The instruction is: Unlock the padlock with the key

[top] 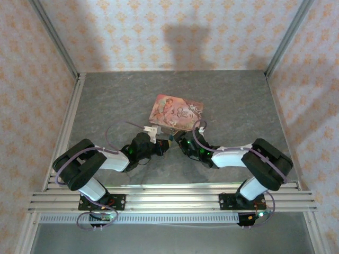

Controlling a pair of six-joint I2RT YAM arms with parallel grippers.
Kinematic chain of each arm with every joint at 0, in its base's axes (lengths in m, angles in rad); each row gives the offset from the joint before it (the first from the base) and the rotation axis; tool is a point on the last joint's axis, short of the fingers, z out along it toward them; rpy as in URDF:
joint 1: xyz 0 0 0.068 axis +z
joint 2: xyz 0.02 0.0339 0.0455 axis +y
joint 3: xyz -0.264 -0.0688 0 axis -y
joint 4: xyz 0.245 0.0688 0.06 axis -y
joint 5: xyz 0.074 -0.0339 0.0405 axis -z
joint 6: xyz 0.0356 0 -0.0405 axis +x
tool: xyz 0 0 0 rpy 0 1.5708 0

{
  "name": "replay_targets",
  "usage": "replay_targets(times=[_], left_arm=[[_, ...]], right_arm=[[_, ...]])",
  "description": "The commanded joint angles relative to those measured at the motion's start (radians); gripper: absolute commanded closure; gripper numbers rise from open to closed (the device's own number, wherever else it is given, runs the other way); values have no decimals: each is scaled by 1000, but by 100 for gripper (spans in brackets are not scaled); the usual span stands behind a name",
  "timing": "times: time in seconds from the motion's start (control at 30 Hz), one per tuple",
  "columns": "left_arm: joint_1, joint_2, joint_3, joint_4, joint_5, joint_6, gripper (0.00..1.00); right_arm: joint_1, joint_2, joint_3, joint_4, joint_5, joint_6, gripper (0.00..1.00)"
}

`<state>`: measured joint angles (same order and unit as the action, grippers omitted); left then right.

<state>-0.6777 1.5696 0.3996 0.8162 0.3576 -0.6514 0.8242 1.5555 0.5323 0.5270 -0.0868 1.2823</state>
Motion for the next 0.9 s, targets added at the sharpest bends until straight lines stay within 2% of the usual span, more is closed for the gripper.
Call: replay_targets(times=[0.0, 0.13, 0.2, 0.43, 0.53, 0.67, 0.77, 0.87], left_arm=[[9, 1, 13, 52, 19, -40, 100], [13, -3, 2, 30, -3, -36, 100], [23, -5, -1, 9, -9, -35, 100], [68, -5, -18, -4, -1, -22, 100], [76, 4, -13, -3, 12, -19, 100], [85, 26, -10, 19, 38, -16, 100], [100, 52, -8, 39, 74, -19, 100], [121, 92, -1, 76, 129, -31, 100]], right_arm=[[12, 37, 24, 47, -28, 24, 50], [13, 41, 23, 50, -38, 43, 51], [14, -14, 10, -14, -19, 38, 51], [15, -352, 57, -536, 147, -89, 50], [15, -417, 104, -652, 173, -141, 50], [43, -381, 124, -598, 166, -187, 58], [86, -287, 149, -499, 171, -214, 68], [121, -178, 172, -407, 201, -204, 71]])
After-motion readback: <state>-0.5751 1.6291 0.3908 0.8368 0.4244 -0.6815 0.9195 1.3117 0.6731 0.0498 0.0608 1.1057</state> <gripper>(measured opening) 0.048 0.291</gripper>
